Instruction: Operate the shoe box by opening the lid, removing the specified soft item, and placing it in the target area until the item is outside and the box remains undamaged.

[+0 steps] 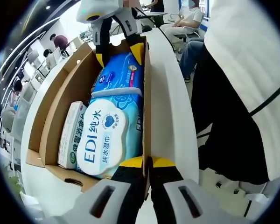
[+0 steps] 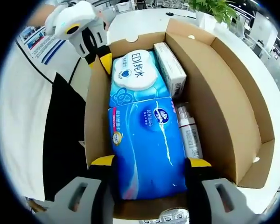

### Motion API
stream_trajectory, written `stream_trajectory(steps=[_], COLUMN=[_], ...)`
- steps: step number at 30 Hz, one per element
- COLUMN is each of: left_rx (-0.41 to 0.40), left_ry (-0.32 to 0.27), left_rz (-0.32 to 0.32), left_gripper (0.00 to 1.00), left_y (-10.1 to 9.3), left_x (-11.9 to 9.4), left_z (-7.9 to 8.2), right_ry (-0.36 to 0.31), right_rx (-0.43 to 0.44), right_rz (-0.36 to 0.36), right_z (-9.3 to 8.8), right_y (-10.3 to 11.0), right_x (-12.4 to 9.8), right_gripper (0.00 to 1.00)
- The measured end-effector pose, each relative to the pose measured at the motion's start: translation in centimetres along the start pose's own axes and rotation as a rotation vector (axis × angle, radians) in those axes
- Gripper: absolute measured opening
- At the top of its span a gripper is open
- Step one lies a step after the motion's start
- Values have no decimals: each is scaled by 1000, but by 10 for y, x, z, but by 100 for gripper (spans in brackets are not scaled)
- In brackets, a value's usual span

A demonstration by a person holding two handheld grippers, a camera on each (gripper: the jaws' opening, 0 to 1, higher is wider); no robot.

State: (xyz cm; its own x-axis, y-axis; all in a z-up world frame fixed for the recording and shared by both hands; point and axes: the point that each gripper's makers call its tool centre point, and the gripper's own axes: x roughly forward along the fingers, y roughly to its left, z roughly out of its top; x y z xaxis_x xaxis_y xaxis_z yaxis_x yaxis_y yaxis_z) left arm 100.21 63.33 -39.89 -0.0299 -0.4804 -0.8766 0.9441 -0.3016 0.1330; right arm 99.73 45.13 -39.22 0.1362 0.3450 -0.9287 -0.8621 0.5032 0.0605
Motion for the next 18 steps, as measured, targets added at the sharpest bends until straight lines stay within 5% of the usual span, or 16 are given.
stream_trajectory(steps=[6, 18], left_rx=[-6, -39], left_ry=[5, 17], left_rz=[-2, 25], left_gripper=[2, 5], left_y=[-1, 1], left_x=[-1, 0], left_z=[1, 0], right_ry=[115, 238], right_rx=[-21, -30], right_rz=[-11, -5], right_z=[-1, -10], right_y=[0, -1], right_x=[14, 33], right_gripper=[65, 71])
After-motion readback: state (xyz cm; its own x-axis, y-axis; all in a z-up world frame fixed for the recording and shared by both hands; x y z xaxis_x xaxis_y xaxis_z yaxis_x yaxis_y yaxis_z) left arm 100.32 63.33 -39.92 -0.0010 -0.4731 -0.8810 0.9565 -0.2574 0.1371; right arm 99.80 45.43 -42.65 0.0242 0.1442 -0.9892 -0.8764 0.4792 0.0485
